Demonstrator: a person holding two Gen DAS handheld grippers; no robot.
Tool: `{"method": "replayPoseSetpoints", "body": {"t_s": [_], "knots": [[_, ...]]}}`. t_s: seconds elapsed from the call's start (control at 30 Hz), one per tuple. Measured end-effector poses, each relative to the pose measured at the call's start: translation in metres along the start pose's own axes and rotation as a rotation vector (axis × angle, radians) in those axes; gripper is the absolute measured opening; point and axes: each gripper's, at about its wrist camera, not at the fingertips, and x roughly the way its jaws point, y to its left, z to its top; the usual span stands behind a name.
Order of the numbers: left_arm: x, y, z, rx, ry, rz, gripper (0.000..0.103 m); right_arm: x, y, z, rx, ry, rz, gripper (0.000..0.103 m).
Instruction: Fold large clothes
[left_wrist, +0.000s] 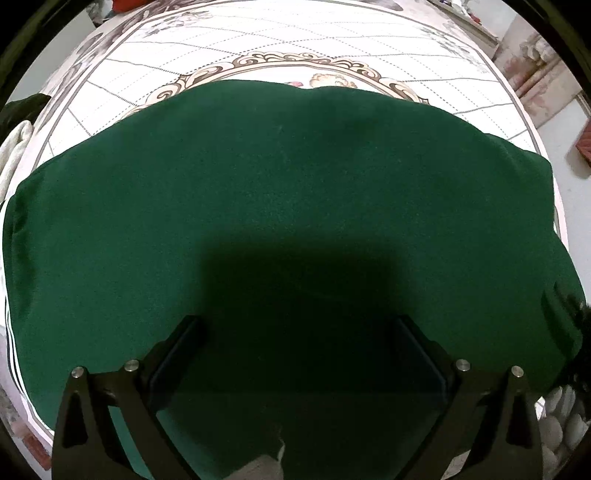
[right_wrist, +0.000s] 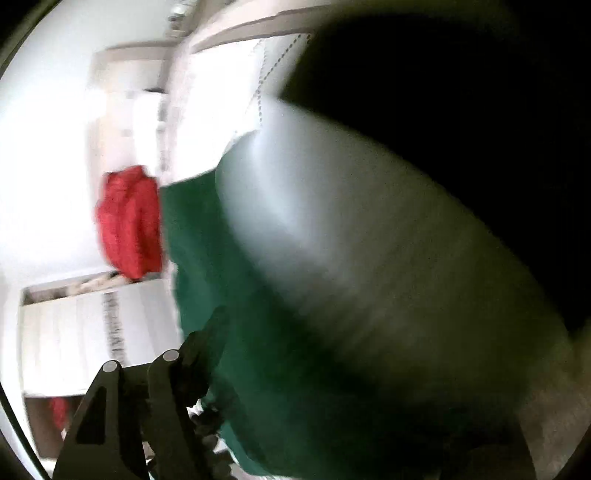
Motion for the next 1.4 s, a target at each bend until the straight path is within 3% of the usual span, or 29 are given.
{"method": "replayPoseSetpoints", "body": {"t_s": [0.03,0.07,0.1,0.13,0.23,0.4,0.5,0.63,0.83,1.13,1.23,1.4], "knots": [[0.001,0.002,0.0,0.003,-0.003,-0.003,0.103,0.002,0.004,-0.001,-0.012,-0.005,-0.004,0.079],[0.001,0.001,-0.001,0.006,-0.009,-0.004,0.103,0.005,0.01,-0.003,-0.024,-0.021,0.002,0.069],[0.002,-0.001,-0.001,0.007,-0.014,-0.003,0.103,0.007,0.013,-0.005,-0.026,-0.034,-0.025,0.052],[0.001,0.0,-0.001,0.006,-0.017,-0.002,0.103,0.008,0.013,-0.006,-0.016,-0.036,-0.047,0.021],[-0.004,0.004,0.001,-0.009,0.012,-0.014,0.103,-0.009,0.014,-0.014,0.073,-0.094,-0.023,0.019],[-0.018,0.02,-0.004,-0.061,0.024,-0.015,0.103,-0.051,0.041,-0.02,0.025,-0.127,-0.049,0.018],[0.002,0.024,-0.012,-0.125,0.07,-0.105,0.103,-0.065,0.052,-0.023,-0.01,-0.139,-0.081,0.018],[0.007,0.018,-0.013,-0.147,0.03,-0.112,0.103,-0.069,0.075,-0.033,-0.059,-0.139,-0.083,0.018],[0.006,0.029,-0.015,-0.171,0.032,-0.154,0.103,-0.057,0.149,-0.072,-0.286,-0.108,-0.096,0.018],[-0.004,0.049,-0.017,-0.206,0.046,-0.239,0.103,-0.012,0.244,-0.169,-0.599,-0.01,-0.173,0.018],[-0.037,0.089,-0.033,-0.309,0.005,-0.204,0.103,0.012,0.272,-0.211,-0.717,0.029,-0.216,0.018],[-0.109,0.208,-0.103,-0.521,-0.094,-0.071,0.103,0.07,0.299,-0.292,-0.91,0.121,-0.273,0.018]]}}
